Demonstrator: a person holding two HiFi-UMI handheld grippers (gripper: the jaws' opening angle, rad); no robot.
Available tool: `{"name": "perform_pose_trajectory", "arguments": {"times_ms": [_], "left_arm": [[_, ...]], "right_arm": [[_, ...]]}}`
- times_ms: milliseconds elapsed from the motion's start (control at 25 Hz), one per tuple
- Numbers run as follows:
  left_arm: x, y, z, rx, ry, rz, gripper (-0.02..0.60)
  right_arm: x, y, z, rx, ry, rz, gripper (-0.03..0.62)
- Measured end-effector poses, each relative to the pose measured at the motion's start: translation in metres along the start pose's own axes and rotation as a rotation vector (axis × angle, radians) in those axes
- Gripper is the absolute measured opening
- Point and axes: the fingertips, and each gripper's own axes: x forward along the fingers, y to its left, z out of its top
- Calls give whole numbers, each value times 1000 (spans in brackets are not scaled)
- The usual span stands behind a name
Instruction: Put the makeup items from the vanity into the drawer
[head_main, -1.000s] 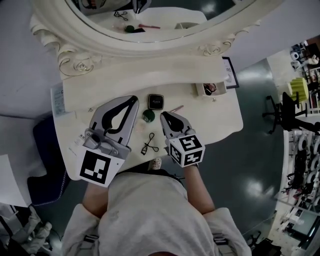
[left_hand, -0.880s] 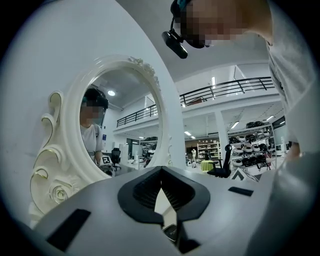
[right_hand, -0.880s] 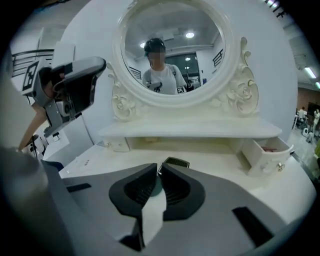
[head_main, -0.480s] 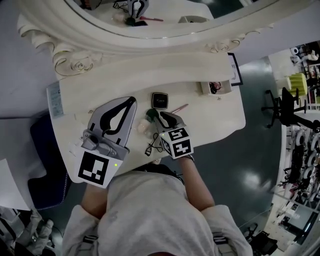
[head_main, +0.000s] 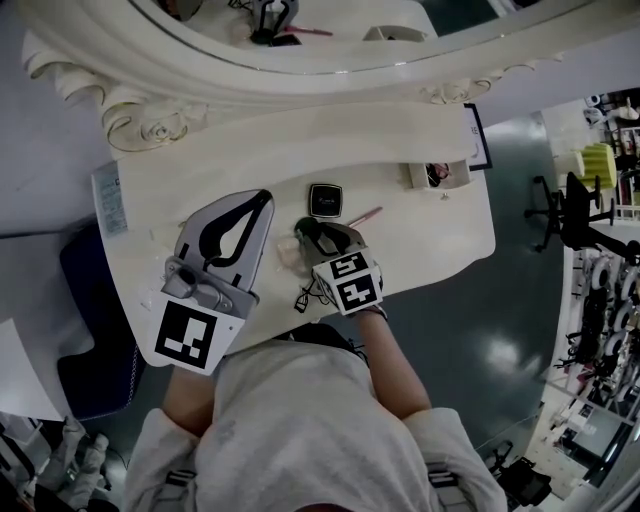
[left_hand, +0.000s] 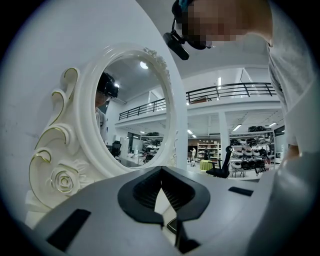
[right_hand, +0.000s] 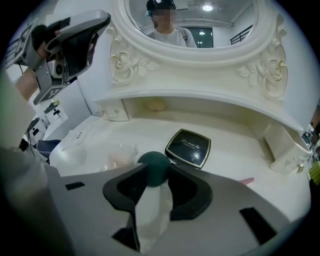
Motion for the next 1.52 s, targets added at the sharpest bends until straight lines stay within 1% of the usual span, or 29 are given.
{"name": "perform_pose_trajectory", "arguments": {"times_ms": [120,160,200,240,360,440,560,760,1160,1520], "left_arm": [[1,0,2,0,-9,-2,15],[1,-1,2,3,-12,-5,15],[1,-2,3,6,-13,-7,15],[2,-3,3,7,-11,-9,15],[1,-4,4,4,-10,-7,15],[1,-5,6,8,-14,-5,15],[-1,-6,7,12,-10,-1,15],[0,-10,8,21,-6,2,15],[6,-25,11,30,0,-10,15],[18,-38,12,28,-4,-53,15]], "right_arm": [[1,2,0,2,9,13,109],[2,5,0,-1,12,23,94],[2,8,-1,-2,15,31,56],[3,10,-1,-4,16,34,46],[2,11,0,-5,3,29,38],[-3,10,4,6,-26,19,38],[-16,6,16,27,-88,-9,38],[-41,0,36,42,-187,-27,38],[-94,-4,72,57,-413,-31,40],[-146,-13,102,98,-678,-14,40]]}}
